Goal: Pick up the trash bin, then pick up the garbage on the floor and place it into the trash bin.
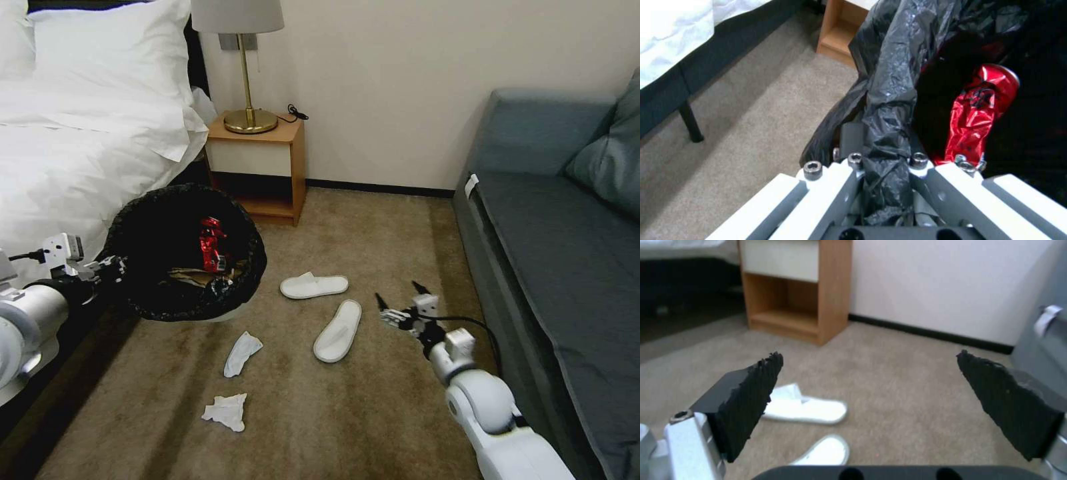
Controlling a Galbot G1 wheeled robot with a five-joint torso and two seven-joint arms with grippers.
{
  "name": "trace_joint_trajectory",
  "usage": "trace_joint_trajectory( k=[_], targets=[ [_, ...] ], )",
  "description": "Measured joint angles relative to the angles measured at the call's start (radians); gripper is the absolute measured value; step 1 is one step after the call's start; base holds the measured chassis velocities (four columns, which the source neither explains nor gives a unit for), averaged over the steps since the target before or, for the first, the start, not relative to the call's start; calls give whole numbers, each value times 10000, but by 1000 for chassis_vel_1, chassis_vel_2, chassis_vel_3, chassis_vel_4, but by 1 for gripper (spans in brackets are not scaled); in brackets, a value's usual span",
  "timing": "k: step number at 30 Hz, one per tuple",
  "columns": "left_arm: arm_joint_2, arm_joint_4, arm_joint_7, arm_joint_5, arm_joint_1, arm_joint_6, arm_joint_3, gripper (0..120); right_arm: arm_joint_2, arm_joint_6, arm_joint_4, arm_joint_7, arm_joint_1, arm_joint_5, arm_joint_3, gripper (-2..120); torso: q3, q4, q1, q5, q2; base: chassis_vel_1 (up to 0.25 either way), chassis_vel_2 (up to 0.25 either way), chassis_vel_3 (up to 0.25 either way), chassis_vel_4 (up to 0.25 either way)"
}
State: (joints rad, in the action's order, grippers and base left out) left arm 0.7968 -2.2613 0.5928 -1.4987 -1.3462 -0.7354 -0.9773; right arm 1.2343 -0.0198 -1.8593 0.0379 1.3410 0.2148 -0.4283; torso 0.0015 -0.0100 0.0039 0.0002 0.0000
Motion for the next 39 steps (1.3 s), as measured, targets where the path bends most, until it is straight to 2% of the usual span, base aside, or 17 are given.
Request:
trace_joint_trajectory(
  k=[11, 39],
  targets=[
    [16, -57, -157, 318, -227, 0, 65, 2, 766, 268, -699, -53, 963, -518, -828, 100, 0, 0, 0, -2, 0, 0, 0, 0, 0],
    [96, -143, -381, 422, -237, 0, 214, 2, 602, 251, -637, 144, 1020, -515, -962, 100, 8, -1, -4, -2, 0, -24, 22, 30, -23]
  ],
)
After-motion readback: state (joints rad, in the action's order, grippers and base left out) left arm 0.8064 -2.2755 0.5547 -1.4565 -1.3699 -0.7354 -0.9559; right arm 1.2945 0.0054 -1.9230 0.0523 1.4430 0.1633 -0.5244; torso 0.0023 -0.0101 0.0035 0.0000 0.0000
